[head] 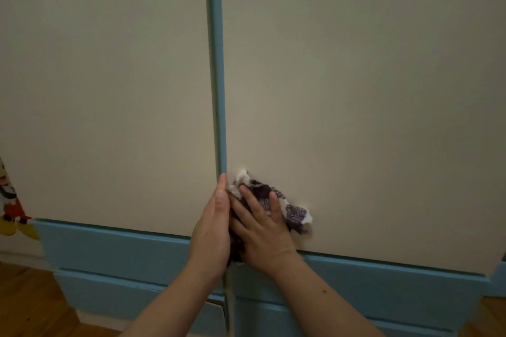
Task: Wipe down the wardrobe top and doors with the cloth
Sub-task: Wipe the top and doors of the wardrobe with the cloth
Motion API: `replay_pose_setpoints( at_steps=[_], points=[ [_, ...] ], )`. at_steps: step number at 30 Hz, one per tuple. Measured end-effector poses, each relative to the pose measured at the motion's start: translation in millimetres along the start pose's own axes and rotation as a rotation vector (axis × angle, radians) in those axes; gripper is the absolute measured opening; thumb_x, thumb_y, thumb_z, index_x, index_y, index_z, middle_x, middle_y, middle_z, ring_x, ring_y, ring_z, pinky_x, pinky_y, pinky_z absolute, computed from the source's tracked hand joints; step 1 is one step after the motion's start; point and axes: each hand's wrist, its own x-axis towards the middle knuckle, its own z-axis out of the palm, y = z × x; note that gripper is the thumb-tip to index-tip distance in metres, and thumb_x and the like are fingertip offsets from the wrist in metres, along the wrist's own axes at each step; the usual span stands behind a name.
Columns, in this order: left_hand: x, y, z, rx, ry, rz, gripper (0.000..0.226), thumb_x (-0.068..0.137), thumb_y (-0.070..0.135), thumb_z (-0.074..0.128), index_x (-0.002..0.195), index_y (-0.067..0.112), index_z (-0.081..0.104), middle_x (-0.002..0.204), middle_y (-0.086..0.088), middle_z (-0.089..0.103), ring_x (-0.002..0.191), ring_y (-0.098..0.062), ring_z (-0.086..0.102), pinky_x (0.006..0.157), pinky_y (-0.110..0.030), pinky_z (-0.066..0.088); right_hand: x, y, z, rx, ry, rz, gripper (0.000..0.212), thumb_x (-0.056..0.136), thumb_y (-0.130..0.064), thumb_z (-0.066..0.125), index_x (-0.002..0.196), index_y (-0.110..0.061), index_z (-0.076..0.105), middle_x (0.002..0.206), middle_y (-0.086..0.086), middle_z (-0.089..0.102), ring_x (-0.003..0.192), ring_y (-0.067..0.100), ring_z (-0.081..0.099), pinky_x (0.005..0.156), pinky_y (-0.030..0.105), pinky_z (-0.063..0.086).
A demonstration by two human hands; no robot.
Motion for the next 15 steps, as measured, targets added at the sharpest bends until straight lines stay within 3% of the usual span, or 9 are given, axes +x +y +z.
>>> replay_pose_setpoints(
  at_steps=[3, 7, 9, 11, 15],
  points=[
    [-0.4, 1.3, 2.5, 0.082, 0.012, 0.077, 0.060, 0.066, 0.086, 0.021, 0.118, 0.059, 0.030, 0.148, 0.012, 0.030, 0.136, -0.001, 0.024, 0.116, -0.038, 0.018, 7.9, 10.5, -5.5, -0.034, -0.037, -0.039, 0.064, 0.080, -0.038, 0.035, 0.142, -0.020, 0.029, 0.149, -0.002, 0.028, 0.145, 0.026, -0.005, 0.111, 0.055, -0.006],
    [-3.2, 6.1, 8.1, 0.232, 0.062, 0.224, 0.068, 0.062, 0.091, 0.011, 0.119, 0.058, 0.025, 0.149, 0.018, 0.019, 0.136, 0.009, 0.015, 0.114, -0.025, 0.010, 26.4, 31.5, -16.1, -0.051, -0.005, -0.047, 0.066, 0.075, -0.033, 0.038, 0.139, -0.022, 0.033, 0.150, -0.002, 0.030, 0.145, 0.026, -0.005, 0.111, 0.055, -0.006],
    [-2.0, 8.1, 12.1, 0.318, 0.061, 0.267, 0.069, 0.063, 0.090, 0.005, 0.121, 0.057, 0.021, 0.147, 0.019, 0.016, 0.138, 0.005, 0.011, 0.114, -0.026, 0.008, 32.0, 48.3, -26.5, -0.052, 0.036, 0.002, 0.068, 0.074, -0.033, 0.040, 0.141, -0.025, 0.033, 0.151, -0.002, 0.028, 0.145, 0.024, -0.002, 0.111, 0.055, -0.004],
    [-0.2, 9.9, 16.4, 0.364, 0.062, 0.274, 0.068, 0.063, 0.090, 0.001, 0.121, 0.057, 0.018, 0.150, 0.015, 0.015, 0.140, 0.000, 0.009, 0.116, -0.028, 0.006, 31.6, 69.4, -35.7, -0.075, 0.076, 0.066, 0.067, 0.076, -0.037, 0.044, 0.142, -0.030, 0.034, 0.152, -0.002, 0.027, 0.145, 0.025, 0.005, 0.111, 0.056, -0.002],
    [2.3, 20.7, 28.2, 0.363, 0.078, 0.269, 0.075, 0.062, 0.089, 0.003, 0.127, 0.053, 0.016, 0.154, 0.005, 0.016, 0.140, -0.003, 0.010, 0.107, -0.016, 0.006, 15.5, 121.7, -54.1, -0.162, 0.120, 0.192, 0.069, 0.080, -0.056, 0.045, 0.144, -0.035, 0.031, 0.155, -0.002, 0.021, 0.145, 0.027, 0.009, 0.109, 0.061, 0.002]
  ],
)
